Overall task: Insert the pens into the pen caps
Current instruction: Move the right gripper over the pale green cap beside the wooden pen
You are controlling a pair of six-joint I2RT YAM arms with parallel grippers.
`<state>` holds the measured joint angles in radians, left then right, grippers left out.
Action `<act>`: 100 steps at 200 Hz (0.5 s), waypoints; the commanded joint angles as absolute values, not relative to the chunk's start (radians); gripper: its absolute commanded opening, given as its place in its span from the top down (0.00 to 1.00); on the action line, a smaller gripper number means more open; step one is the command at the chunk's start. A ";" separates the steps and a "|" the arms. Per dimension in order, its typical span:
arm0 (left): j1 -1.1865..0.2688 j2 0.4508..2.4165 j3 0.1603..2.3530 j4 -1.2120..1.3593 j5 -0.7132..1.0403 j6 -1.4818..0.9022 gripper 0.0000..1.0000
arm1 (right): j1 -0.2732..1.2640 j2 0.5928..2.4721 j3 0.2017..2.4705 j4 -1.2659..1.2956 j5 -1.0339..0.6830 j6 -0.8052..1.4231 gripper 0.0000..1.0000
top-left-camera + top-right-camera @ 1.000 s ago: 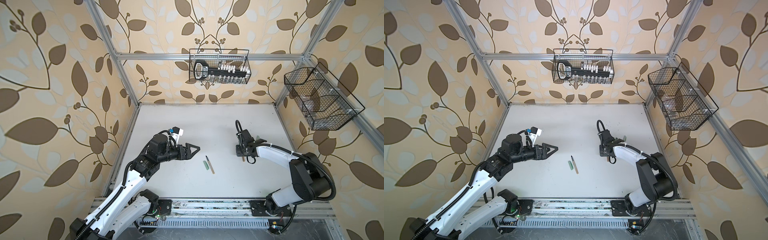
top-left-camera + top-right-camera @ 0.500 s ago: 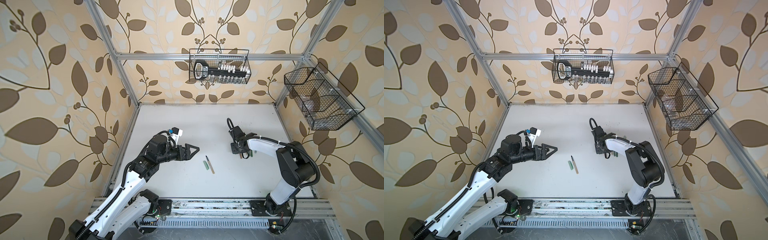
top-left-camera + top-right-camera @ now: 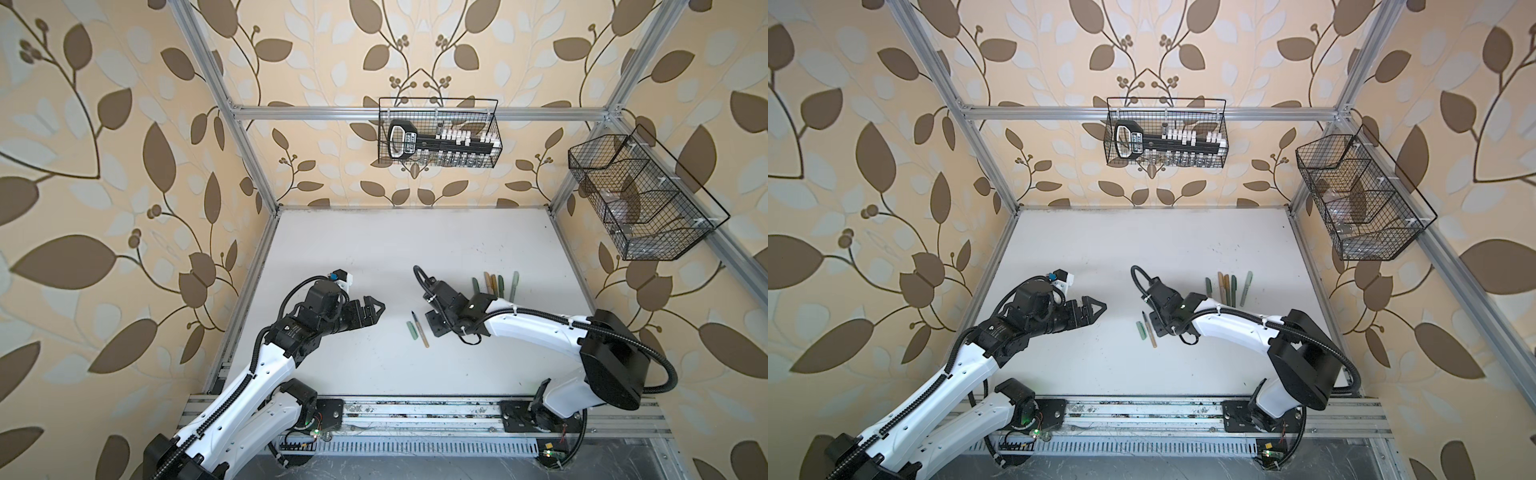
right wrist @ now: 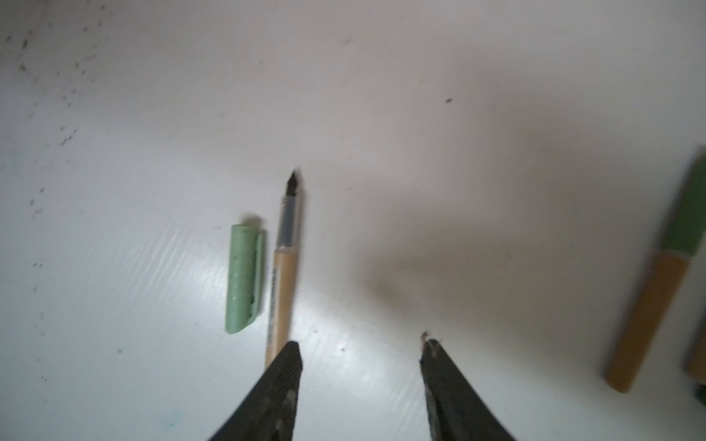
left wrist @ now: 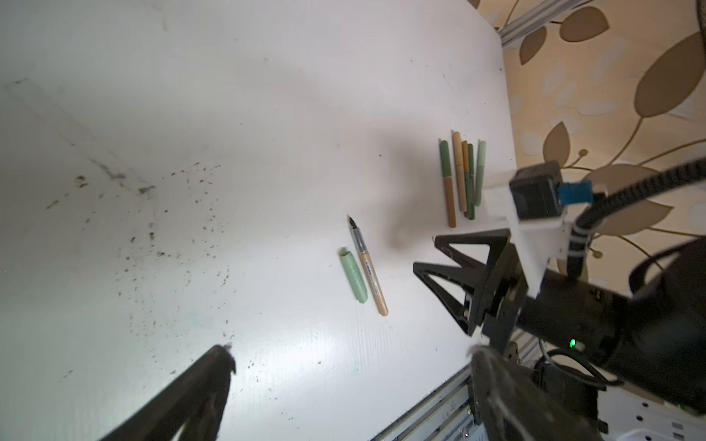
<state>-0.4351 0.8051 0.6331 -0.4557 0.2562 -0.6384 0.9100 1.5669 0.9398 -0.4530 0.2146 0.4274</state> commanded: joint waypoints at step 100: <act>-0.383 0.732 0.614 -0.541 0.119 -0.687 0.01 | 1.051 1.832 1.082 -0.361 0.136 0.497 0.52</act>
<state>-0.3973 0.7456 0.6189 -0.5247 0.1440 -0.6834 1.0496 1.8103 1.0477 -0.3477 0.1589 0.4835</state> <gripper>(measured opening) 0.988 0.483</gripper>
